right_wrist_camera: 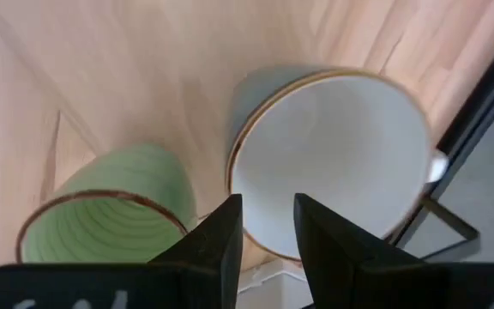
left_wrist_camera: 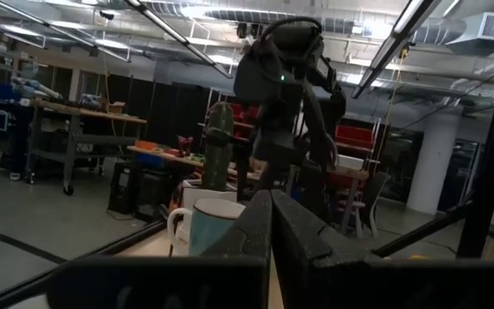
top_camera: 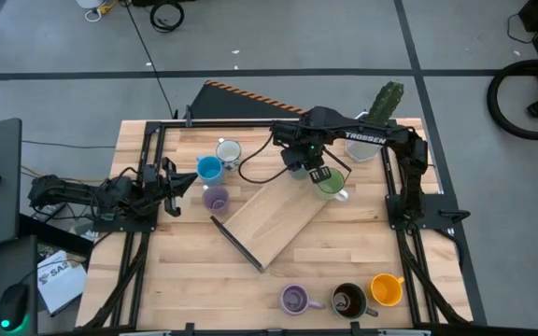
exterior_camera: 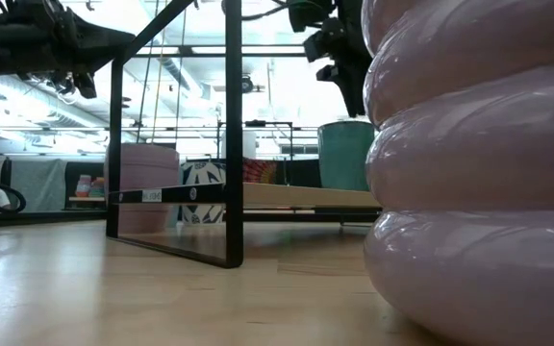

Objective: Place coffee mugs
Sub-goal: Put the white and blue cup on the shelf

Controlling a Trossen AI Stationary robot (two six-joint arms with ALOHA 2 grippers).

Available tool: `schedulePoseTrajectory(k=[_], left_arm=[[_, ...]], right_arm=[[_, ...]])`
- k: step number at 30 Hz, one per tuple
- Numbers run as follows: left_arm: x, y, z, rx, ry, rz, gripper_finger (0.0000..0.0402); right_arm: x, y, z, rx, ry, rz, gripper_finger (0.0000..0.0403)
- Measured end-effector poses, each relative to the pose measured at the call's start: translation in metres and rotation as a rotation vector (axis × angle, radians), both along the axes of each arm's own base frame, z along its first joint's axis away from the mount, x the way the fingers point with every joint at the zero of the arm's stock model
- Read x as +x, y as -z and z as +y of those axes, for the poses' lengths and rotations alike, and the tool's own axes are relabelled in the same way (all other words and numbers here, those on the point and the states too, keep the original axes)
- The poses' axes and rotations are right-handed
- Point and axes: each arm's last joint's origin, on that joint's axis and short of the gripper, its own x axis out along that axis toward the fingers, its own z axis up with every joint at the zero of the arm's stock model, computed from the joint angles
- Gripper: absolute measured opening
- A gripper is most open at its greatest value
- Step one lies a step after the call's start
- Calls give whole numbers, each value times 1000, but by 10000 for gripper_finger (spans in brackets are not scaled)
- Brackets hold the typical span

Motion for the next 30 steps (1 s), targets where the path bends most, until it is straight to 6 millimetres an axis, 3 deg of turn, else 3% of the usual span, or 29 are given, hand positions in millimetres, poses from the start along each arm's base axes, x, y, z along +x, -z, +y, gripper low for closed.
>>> schedulePoseTrajectory(k=[6,18,30], left_arm=[[0,0,0,-119,32,-47,9],[0,2,1,-94,-4,-13,9],[0,2,1,-69,-12,-4,9]], right_arm=[[-1,-4,-4,4,85,-22,138],[0,-4,5,-29,102,-8,209],[1,-10,25,-156,32,-5,207]])
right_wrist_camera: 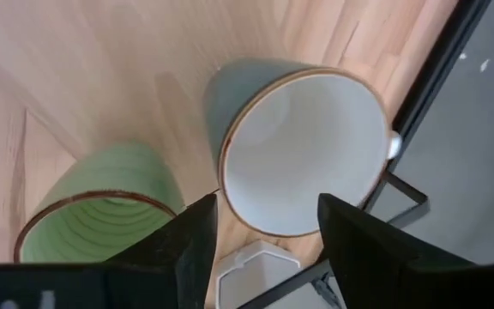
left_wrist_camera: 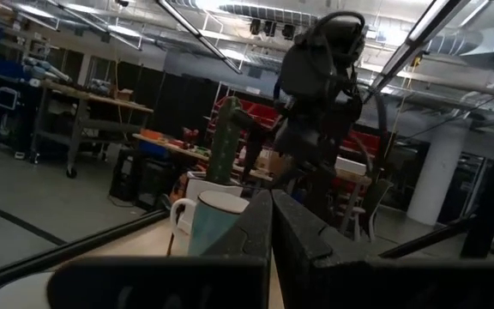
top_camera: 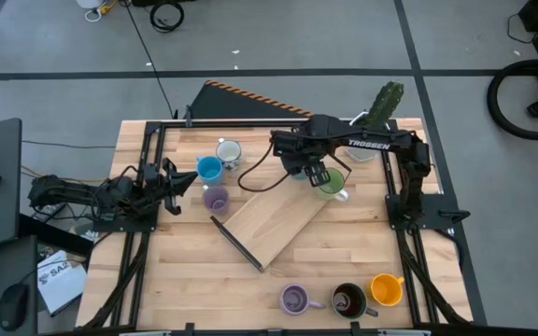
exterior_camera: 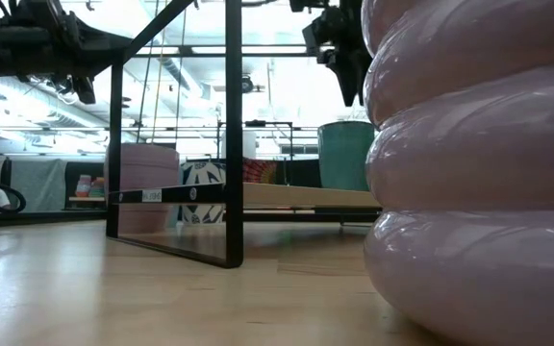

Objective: Place coffee mugs
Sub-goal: Put the white and blue cup on the shelf

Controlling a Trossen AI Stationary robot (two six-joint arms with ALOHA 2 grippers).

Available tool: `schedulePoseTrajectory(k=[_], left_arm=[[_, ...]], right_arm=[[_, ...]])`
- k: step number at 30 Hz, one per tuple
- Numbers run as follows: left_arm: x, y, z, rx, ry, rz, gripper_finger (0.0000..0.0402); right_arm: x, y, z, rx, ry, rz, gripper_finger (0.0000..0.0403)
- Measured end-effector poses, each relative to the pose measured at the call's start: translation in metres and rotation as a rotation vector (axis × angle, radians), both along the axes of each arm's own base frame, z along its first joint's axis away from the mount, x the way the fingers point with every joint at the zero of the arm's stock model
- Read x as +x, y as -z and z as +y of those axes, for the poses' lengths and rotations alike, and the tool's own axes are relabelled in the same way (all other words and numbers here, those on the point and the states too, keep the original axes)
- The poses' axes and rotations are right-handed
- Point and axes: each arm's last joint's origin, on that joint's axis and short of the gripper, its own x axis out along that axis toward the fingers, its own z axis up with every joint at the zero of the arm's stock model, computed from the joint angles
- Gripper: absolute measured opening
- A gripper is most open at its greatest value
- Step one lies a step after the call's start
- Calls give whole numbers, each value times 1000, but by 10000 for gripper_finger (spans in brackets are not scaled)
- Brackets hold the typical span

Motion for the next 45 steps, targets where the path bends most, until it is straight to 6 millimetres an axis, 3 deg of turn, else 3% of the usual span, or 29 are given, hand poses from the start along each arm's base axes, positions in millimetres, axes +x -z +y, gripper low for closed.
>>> schedulePoseTrajectory(k=[9,16,22,26,32,36,40,45], left_arm=[[0,0,0,25,-9,10,9],[0,0,1,12,-43,10,12],[0,0,1,7,-47,11,53],[0,1,1,9,-43,16,88],[1,2,-1,-10,28,11,111],[2,4,-2,-37,92,22,111],[2,4,-3,-57,115,12,112],[3,-8,0,-174,88,78,112]], right_arm=[[-7,-23,4,-23,8,-164,209],[11,-35,4,-20,8,-415,231],[34,-40,11,-14,1,-624,233],[39,-43,15,17,66,-704,226],[41,-43,18,106,140,-747,222],[46,-30,28,121,126,-701,222],[52,-17,33,65,89,-711,222],[52,-19,32,40,103,-729,222]])
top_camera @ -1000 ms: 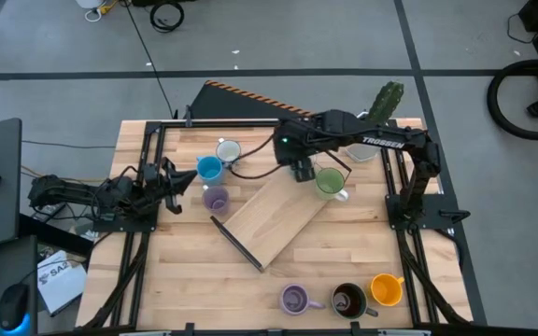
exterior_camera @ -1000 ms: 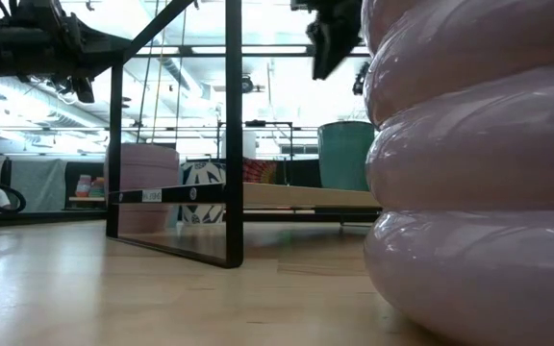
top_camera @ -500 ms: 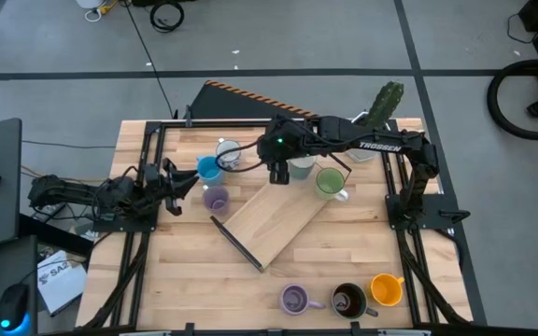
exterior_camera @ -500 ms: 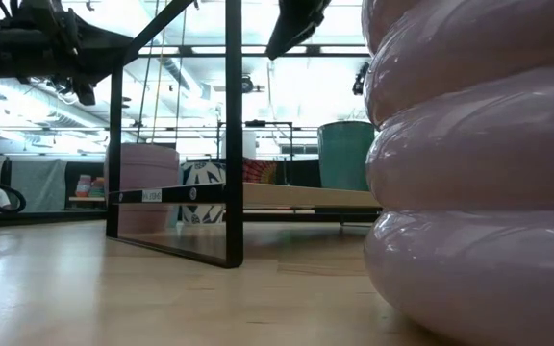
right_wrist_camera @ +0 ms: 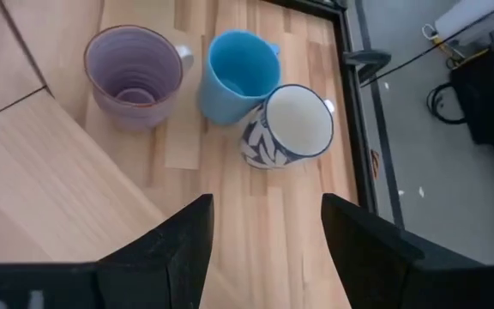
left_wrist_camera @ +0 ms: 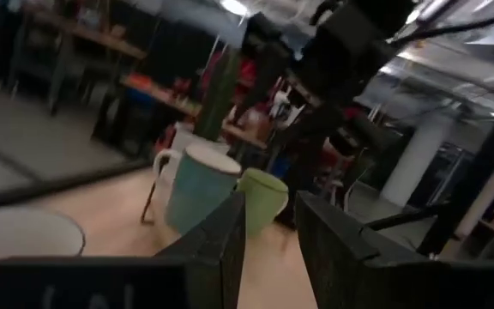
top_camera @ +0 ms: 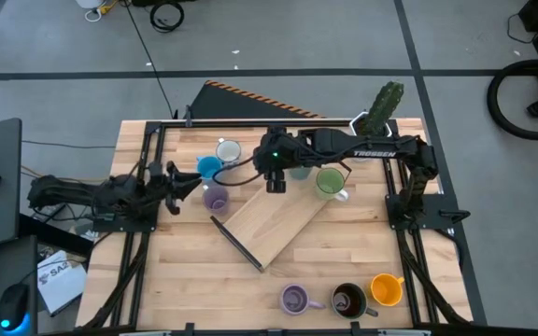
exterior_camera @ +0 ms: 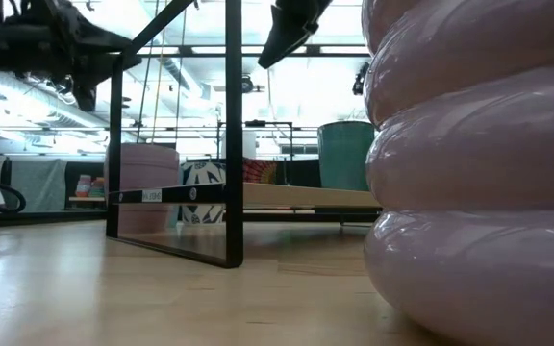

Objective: Place coffee mugs
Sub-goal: Put the white and blue cup on the shelf

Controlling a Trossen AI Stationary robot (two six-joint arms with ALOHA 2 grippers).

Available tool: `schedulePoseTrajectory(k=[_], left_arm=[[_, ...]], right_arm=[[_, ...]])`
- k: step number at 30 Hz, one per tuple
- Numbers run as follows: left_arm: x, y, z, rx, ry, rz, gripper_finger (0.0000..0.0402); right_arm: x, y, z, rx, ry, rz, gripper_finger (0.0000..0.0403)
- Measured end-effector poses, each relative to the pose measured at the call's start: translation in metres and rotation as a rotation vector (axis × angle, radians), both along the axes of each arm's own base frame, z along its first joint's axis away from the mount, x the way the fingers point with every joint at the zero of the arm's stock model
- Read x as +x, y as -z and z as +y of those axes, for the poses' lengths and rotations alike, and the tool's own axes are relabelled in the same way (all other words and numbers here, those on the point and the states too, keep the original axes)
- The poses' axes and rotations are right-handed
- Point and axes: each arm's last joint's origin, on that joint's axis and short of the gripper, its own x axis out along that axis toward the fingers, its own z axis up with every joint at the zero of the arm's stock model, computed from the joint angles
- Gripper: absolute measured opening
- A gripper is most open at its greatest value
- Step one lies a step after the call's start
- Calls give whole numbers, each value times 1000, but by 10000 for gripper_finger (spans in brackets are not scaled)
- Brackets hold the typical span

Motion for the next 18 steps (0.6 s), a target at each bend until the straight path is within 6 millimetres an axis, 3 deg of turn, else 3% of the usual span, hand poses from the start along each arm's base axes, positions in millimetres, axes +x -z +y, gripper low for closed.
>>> schedulePoseTrajectory(k=[5,13,18], left_arm=[[4,-16,4,-93,-30,167,112],[11,-44,10,-100,-96,318,112],[18,-51,16,-154,-117,414,112]], right_arm=[[-1,0,-3,20,27,-4,222],[1,-1,2,44,20,-32,222],[5,2,1,82,-5,-67,219]])
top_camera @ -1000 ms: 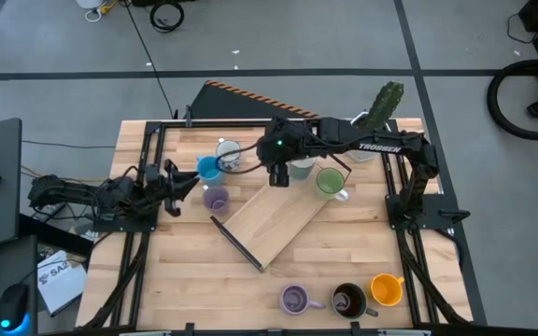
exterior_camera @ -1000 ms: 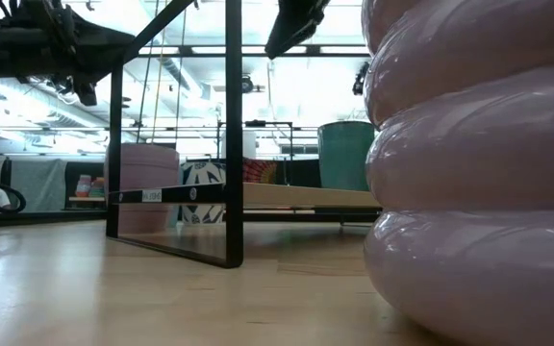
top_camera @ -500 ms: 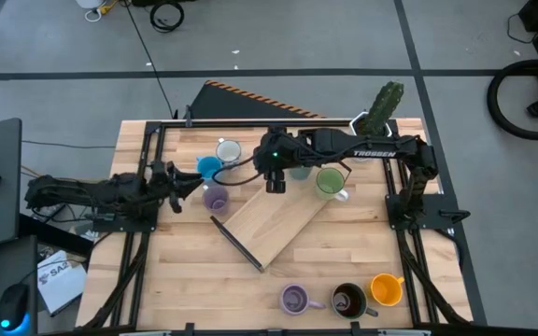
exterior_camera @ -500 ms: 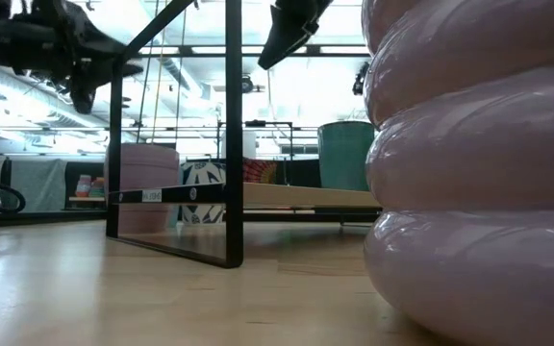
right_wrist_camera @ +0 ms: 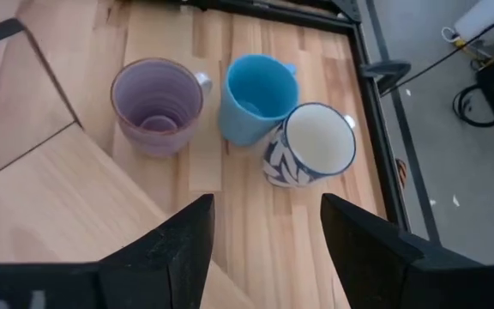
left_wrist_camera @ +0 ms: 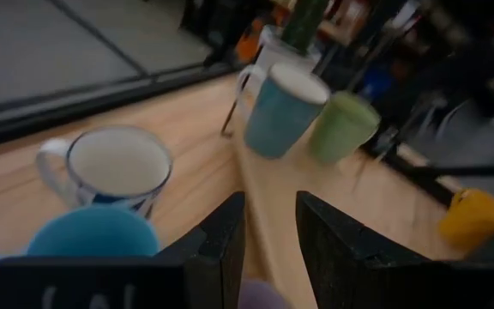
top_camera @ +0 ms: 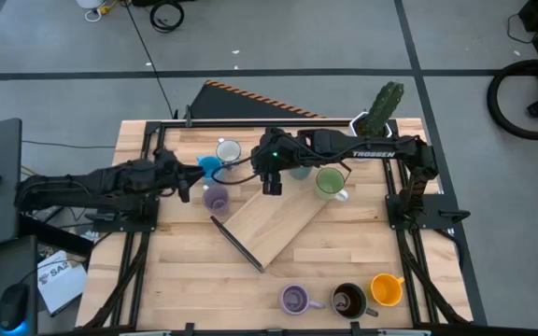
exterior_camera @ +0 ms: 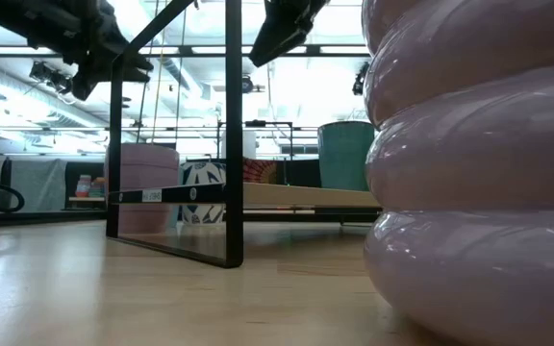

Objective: Place coffee mugs
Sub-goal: Put the white and blue cup on the shelf

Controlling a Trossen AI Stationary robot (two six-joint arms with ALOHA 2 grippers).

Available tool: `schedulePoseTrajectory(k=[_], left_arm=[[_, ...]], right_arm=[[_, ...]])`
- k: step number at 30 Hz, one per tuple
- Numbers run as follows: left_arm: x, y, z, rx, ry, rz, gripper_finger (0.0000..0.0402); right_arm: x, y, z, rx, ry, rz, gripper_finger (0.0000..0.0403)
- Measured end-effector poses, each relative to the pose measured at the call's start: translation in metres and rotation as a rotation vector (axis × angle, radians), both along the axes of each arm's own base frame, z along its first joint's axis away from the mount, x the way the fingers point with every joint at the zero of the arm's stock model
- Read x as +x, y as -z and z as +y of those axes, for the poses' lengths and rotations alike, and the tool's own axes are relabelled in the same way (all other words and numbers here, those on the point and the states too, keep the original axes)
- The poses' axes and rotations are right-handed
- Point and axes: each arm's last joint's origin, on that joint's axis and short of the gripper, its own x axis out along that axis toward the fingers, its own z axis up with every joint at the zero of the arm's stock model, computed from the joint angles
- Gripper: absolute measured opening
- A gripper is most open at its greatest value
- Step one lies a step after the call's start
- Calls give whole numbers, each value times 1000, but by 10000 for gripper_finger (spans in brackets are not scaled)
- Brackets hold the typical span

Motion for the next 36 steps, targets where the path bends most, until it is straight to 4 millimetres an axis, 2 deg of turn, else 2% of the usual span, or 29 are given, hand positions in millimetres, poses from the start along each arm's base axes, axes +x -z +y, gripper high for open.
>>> schedulePoseTrajectory(k=[8,15,21,29,36], left_arm=[[9,0,16,-78,-15,105,112],[17,12,37,-87,-51,209,112],[20,18,51,-27,-81,287,112],[22,12,44,-26,58,231,112],[11,3,26,101,26,221,112]], right_arm=[[4,22,-4,-43,-16,-1,218],[7,38,-23,-95,-29,-31,214],[3,51,-45,-84,-39,-54,214],[2,58,-48,-122,-48,-25,214],[6,56,-29,-166,-64,-42,214]])
